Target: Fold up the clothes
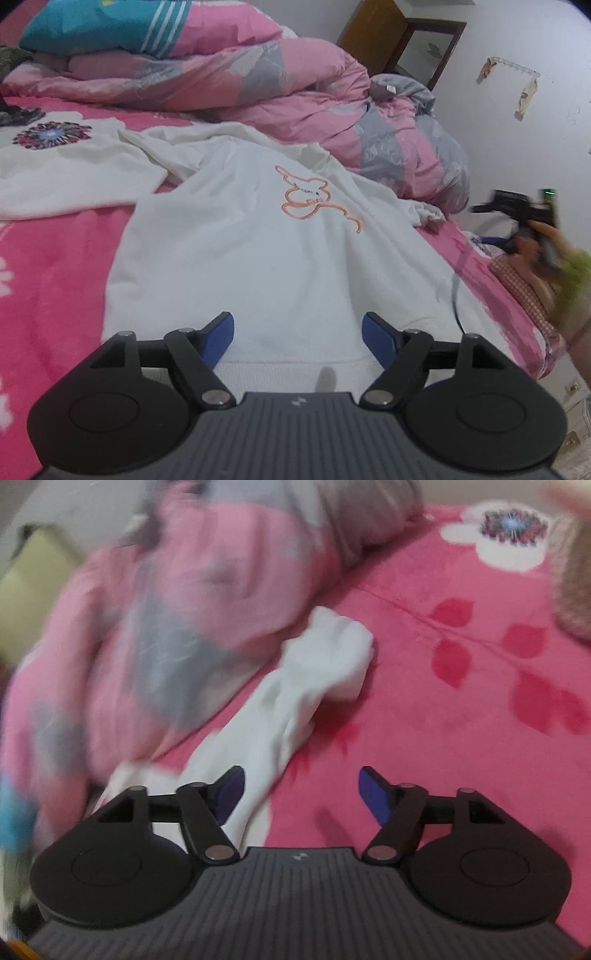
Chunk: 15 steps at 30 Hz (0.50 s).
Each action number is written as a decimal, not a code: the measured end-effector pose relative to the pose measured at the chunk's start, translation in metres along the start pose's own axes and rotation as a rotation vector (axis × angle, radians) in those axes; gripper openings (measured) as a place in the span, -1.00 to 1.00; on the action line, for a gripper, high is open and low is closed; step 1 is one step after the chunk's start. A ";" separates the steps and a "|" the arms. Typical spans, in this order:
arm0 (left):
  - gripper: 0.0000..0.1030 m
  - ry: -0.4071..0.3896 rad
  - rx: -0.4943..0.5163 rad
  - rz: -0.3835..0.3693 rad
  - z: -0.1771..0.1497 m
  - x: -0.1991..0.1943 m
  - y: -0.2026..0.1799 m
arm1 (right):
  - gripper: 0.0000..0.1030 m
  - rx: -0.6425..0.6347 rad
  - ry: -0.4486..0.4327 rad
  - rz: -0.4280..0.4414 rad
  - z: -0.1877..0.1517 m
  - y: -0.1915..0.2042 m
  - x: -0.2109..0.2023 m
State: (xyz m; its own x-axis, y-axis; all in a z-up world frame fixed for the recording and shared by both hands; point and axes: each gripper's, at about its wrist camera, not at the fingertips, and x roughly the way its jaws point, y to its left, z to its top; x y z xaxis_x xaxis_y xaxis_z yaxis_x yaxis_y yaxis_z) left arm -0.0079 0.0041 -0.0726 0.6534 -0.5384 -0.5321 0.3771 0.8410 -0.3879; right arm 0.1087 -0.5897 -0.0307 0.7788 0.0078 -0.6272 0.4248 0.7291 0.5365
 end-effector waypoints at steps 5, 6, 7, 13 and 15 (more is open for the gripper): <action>0.69 -0.032 0.012 0.013 -0.008 -0.030 -0.008 | 0.79 -0.200 -0.039 0.120 -0.056 0.025 -0.124; 0.70 -0.039 0.013 0.014 -0.011 -0.037 -0.009 | 0.94 -0.234 -0.051 0.143 -0.068 0.030 -0.145; 0.74 -0.048 0.014 0.020 -0.014 -0.044 -0.009 | 0.97 -0.262 -0.067 0.165 -0.079 0.036 -0.162; 0.75 -0.083 -0.026 0.090 -0.037 -0.075 -0.004 | 0.97 -0.515 -0.015 0.204 -0.173 0.091 -0.205; 0.75 -0.094 -0.063 0.110 -0.042 -0.082 0.003 | 0.97 -0.602 0.021 0.186 -0.210 0.108 -0.196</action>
State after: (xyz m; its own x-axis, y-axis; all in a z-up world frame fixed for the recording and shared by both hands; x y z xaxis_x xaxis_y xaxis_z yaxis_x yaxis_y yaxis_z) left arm -0.0878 0.0483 -0.0620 0.7481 -0.4332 -0.5027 0.2600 0.8883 -0.3787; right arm -0.0952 -0.3683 0.0318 0.8030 0.1801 -0.5680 -0.0553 0.9717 0.2298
